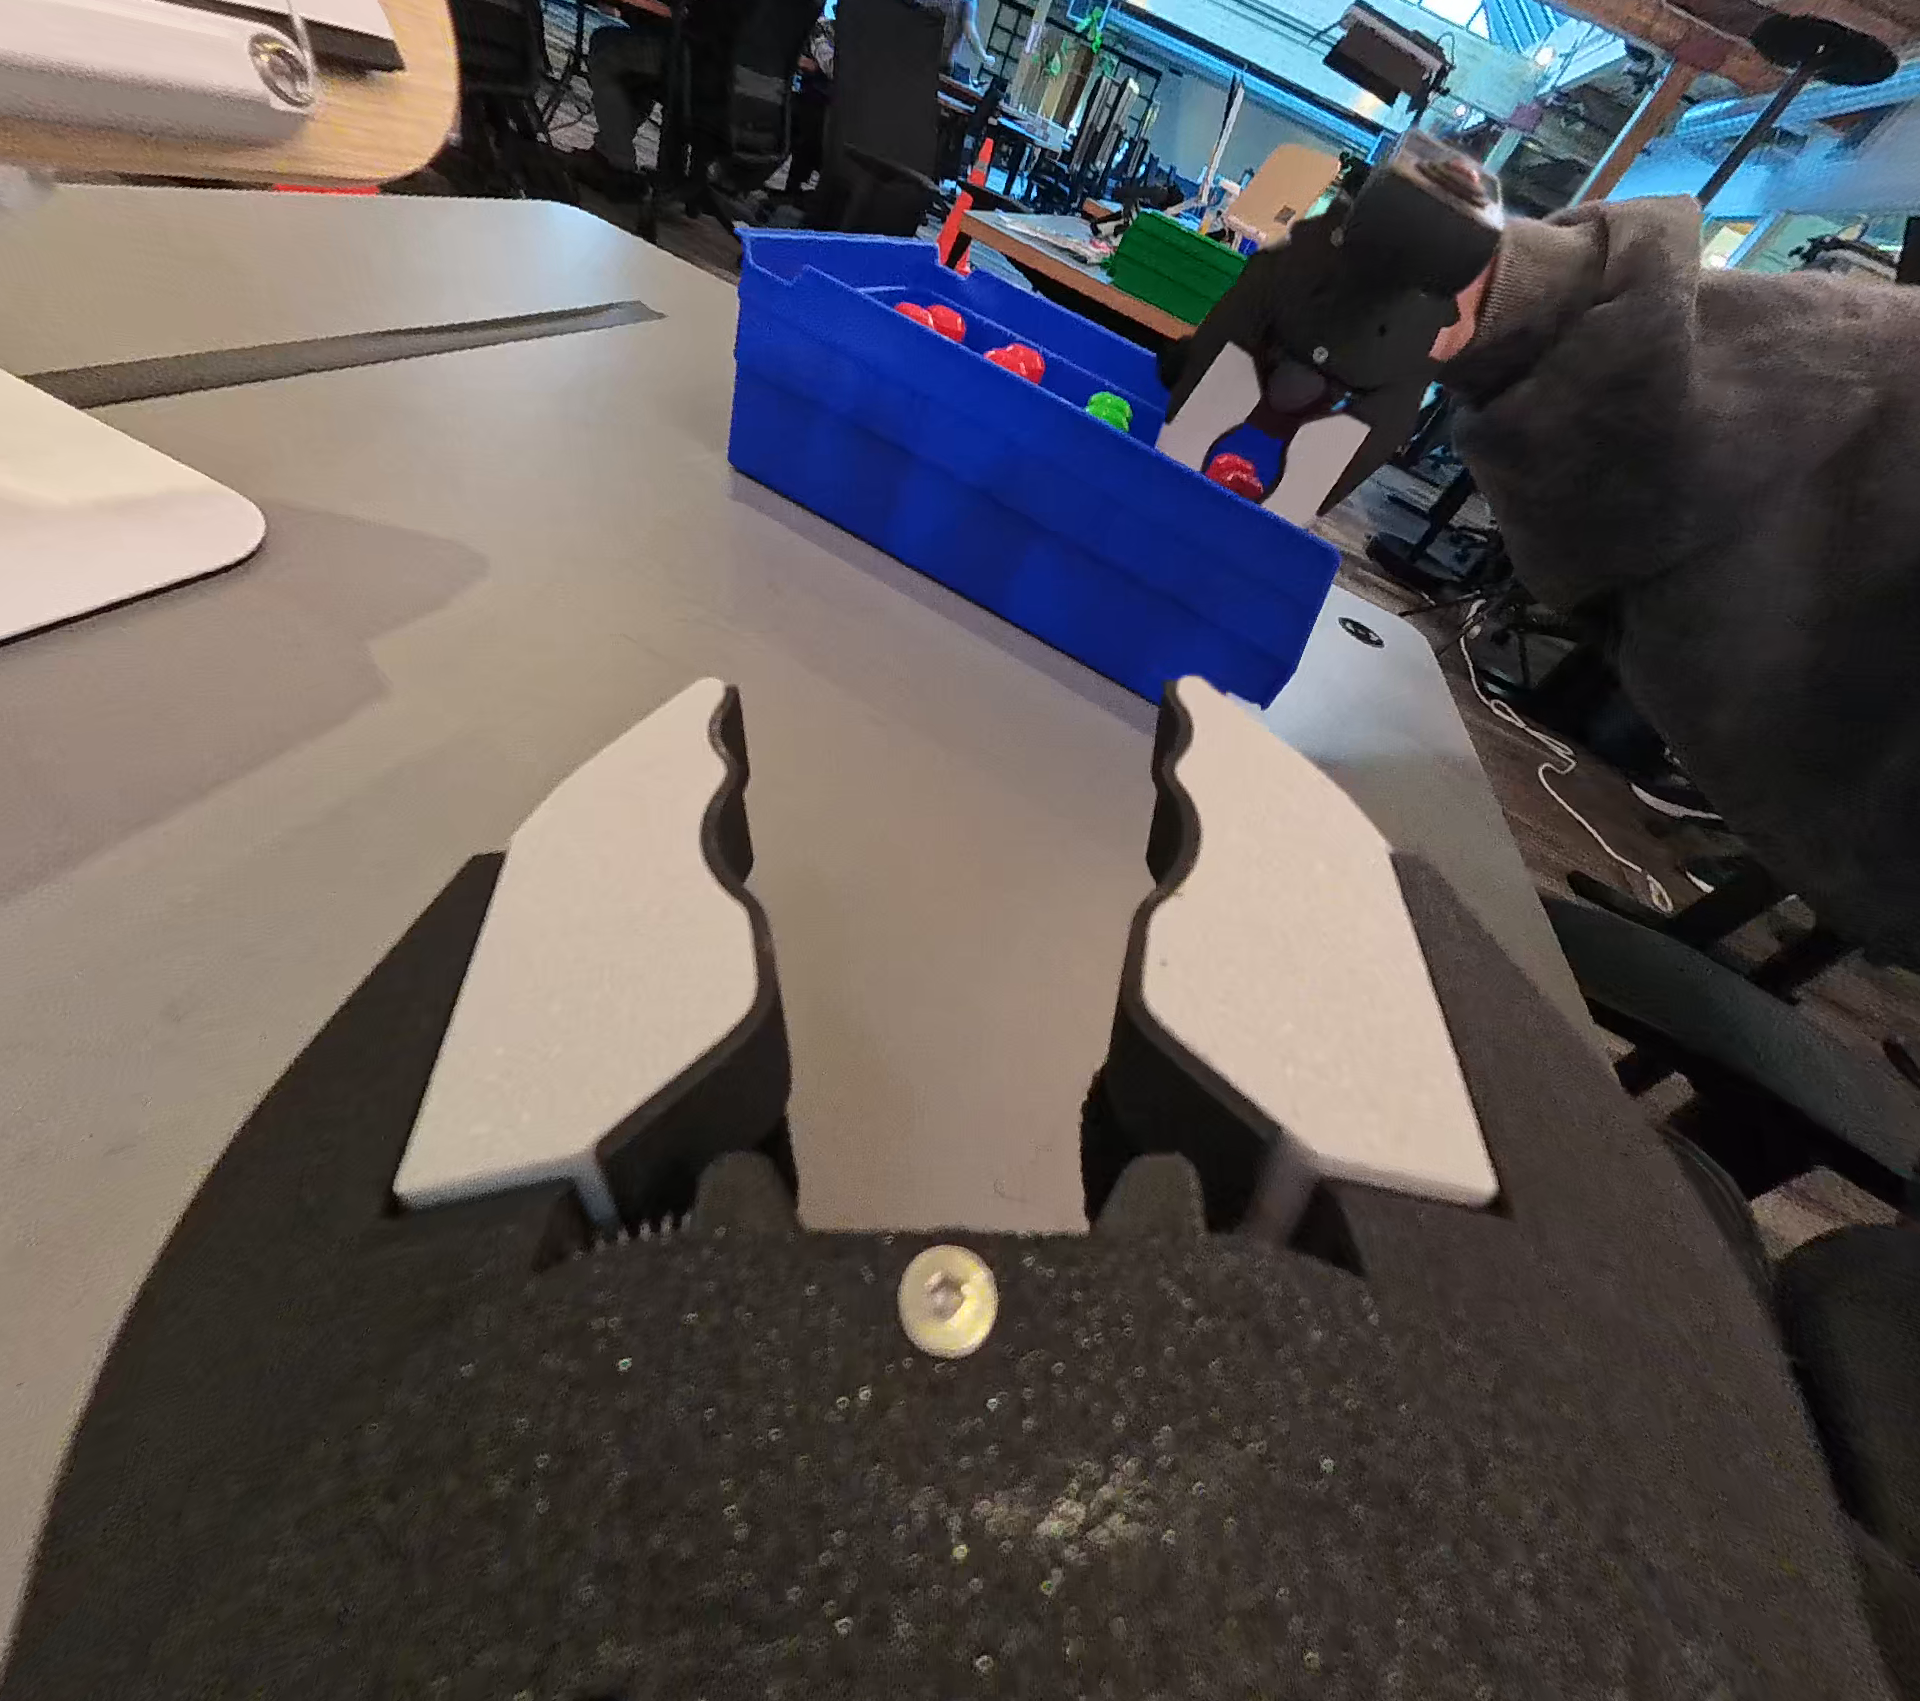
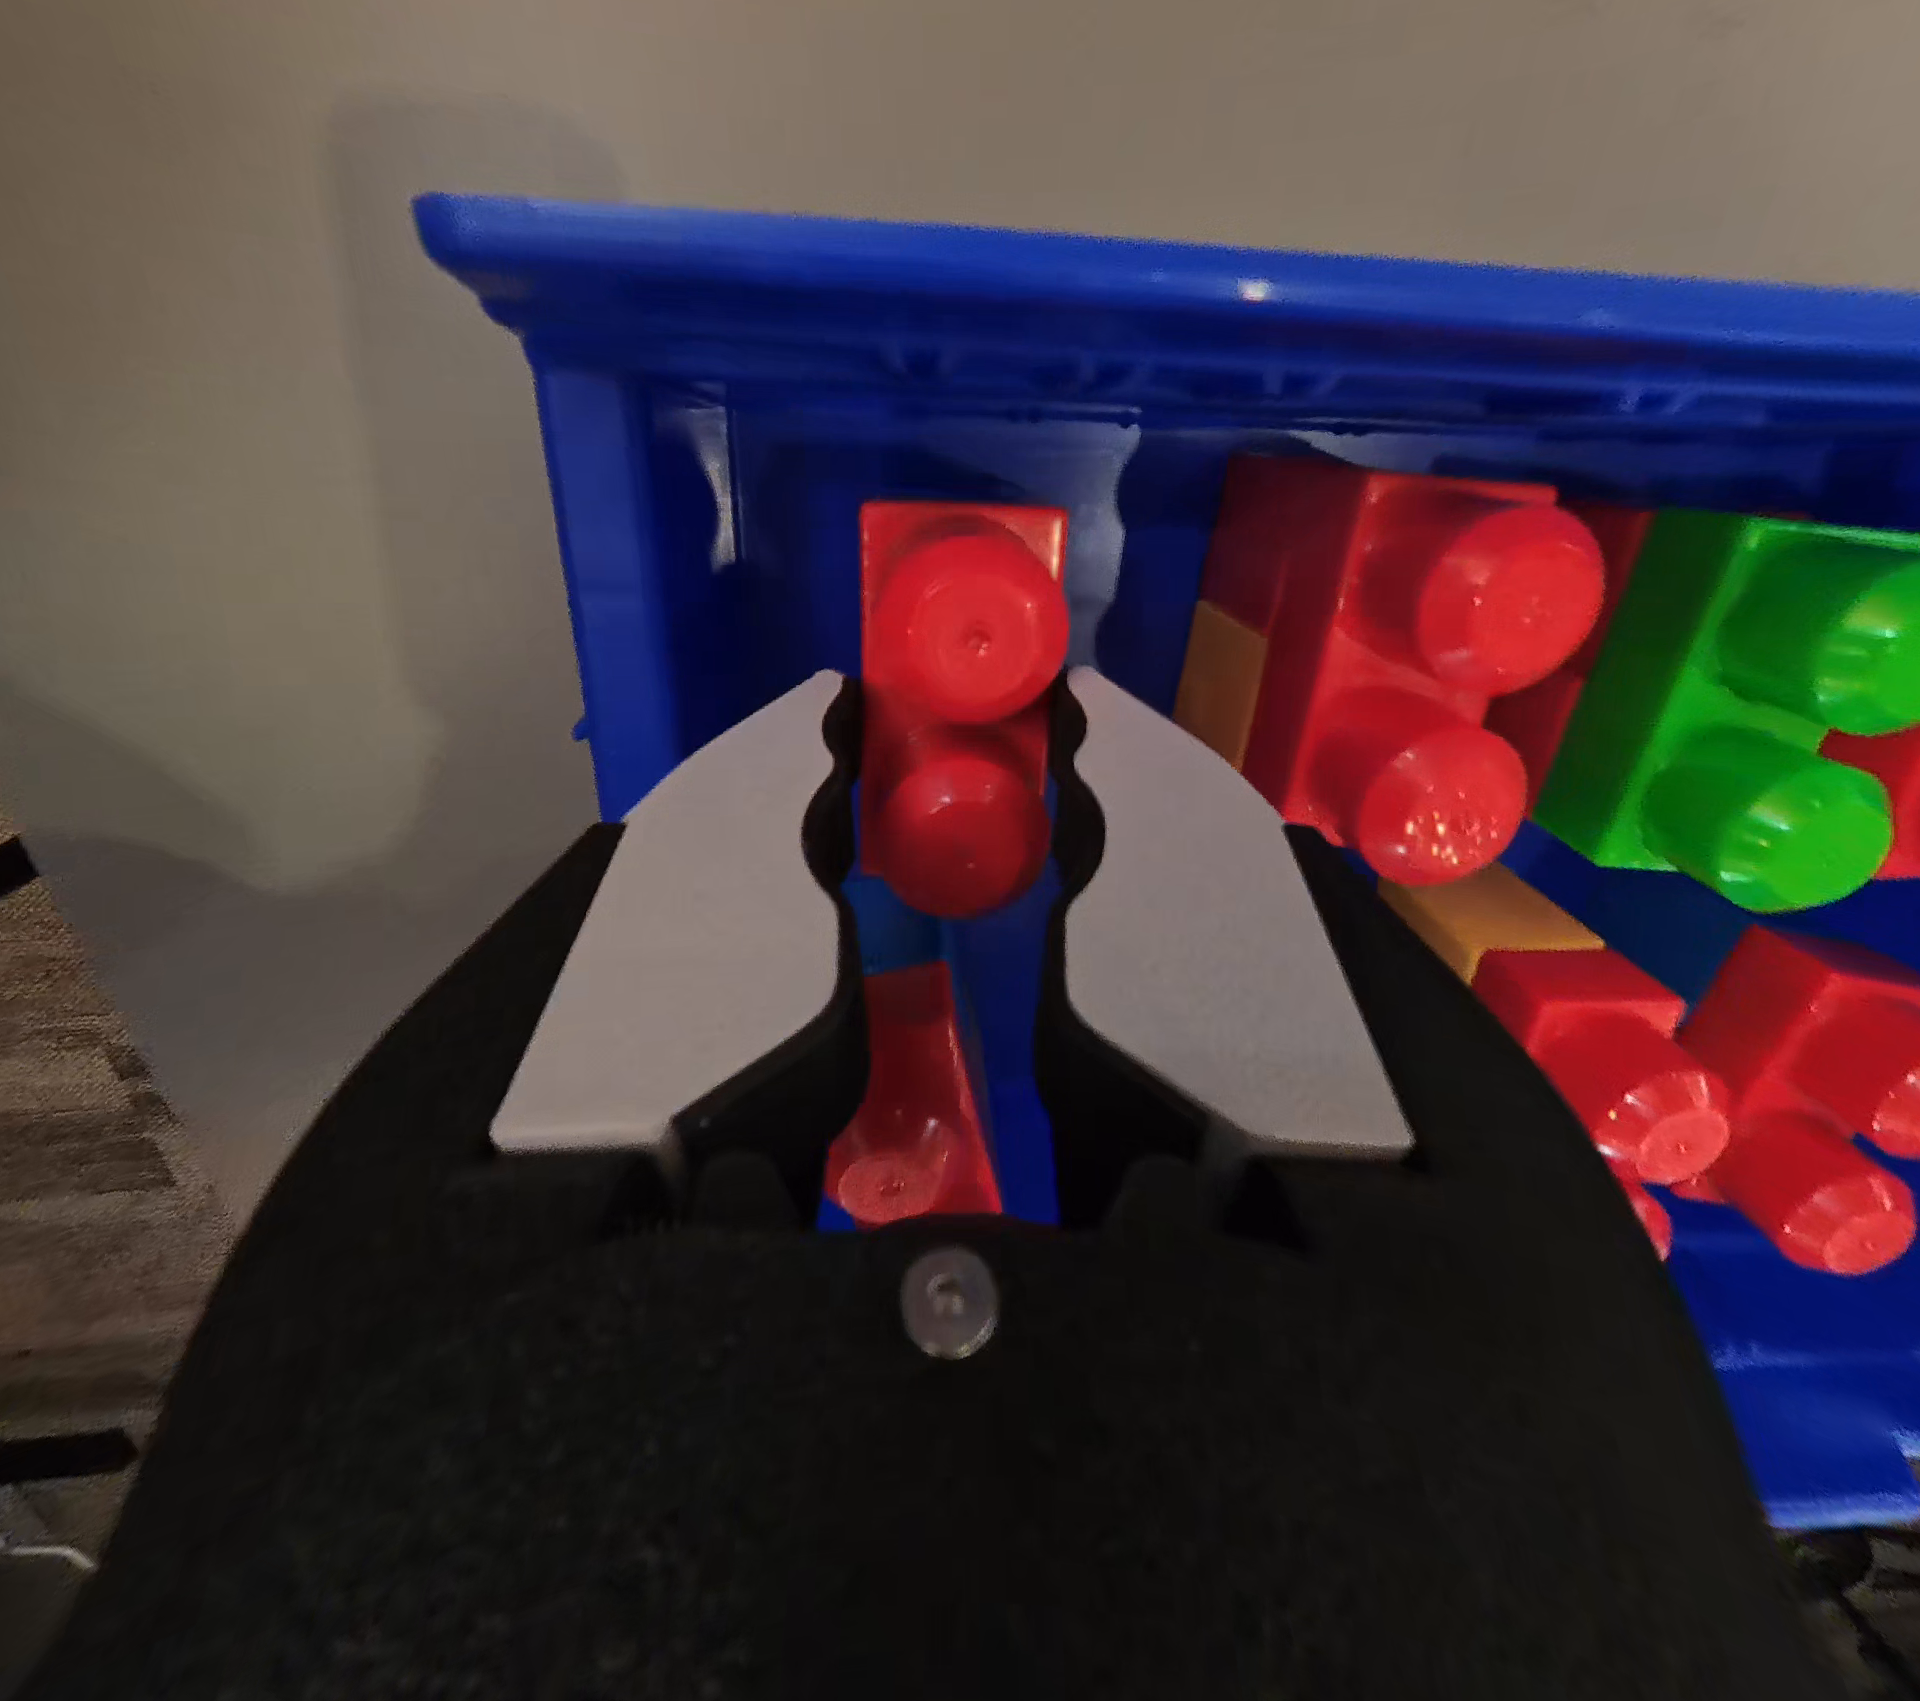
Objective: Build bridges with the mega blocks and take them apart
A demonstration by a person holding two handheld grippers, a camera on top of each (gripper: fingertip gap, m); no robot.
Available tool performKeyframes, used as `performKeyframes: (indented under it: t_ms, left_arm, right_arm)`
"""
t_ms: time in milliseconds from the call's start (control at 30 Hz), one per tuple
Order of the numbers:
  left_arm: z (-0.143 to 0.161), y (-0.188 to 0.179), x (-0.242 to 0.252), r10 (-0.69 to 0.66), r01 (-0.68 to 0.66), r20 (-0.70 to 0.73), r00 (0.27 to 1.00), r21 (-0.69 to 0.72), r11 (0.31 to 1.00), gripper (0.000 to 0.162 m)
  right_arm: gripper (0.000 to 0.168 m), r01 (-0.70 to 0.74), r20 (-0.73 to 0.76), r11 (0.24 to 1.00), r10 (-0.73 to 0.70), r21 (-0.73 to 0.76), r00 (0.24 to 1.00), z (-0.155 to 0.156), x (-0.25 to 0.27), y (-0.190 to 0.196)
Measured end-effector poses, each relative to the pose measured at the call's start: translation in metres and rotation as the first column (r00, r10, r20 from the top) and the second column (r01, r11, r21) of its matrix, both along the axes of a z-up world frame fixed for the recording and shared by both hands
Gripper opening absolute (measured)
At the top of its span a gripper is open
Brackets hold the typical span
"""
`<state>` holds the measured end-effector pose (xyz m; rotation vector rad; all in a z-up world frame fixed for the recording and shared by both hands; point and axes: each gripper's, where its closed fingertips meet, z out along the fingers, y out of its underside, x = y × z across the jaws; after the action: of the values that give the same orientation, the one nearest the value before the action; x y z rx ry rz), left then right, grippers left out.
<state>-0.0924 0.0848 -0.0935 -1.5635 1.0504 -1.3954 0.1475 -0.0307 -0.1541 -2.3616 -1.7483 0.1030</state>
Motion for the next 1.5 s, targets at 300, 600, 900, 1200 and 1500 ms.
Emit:
performKeyframes:
  t_ms: [300, 600, 900, 1200, 1500]
  left_arm:
    - [0.013, -0.011, -0.003, 0.001, -0.003, 0.033, 0.999, 0.085, 0.996, 0.072]
    - [0.061, -0.008, -0.073, 0.380, -0.387, 0.076, 0.922, 0.164, 0.907, 0.082]
    - [0.038, -0.103, -0.170, 0.567, -0.560, -0.024, 0.823, 0.128, 0.818, 0.094]
    - [0.017, -0.157, -0.208, 0.665, -0.646, -0.002, 0.747, 0.231, 0.727, 0.099]
    - [-0.003, -0.151, -0.189, 0.640, -0.624, -0.054, 0.767, 0.170, 0.763, 0.096]
  right_arm:
    - [0.052, 0.020, 0.011, 0.998, -0.020, 0.054, 1.000, 0.020, 0.007, 0.000]
    - [0.062, 0.411, -0.505, 0.686, -0.073, 0.601, 0.860, 0.229, -0.024, 0.008]
    - [0.057, 0.819, -0.878, 0.412, -0.086, 0.399, 0.471, 0.157, -0.116, -0.060]
    - [0.052, 0.854, -0.904, 0.488, -0.259, 0.181, 0.339, 0.072, -0.192, -0.107]
    - [0.056, 0.876, -0.933, 0.476, -0.277, 0.075, 0.231, 0.071, -0.169, -0.111]
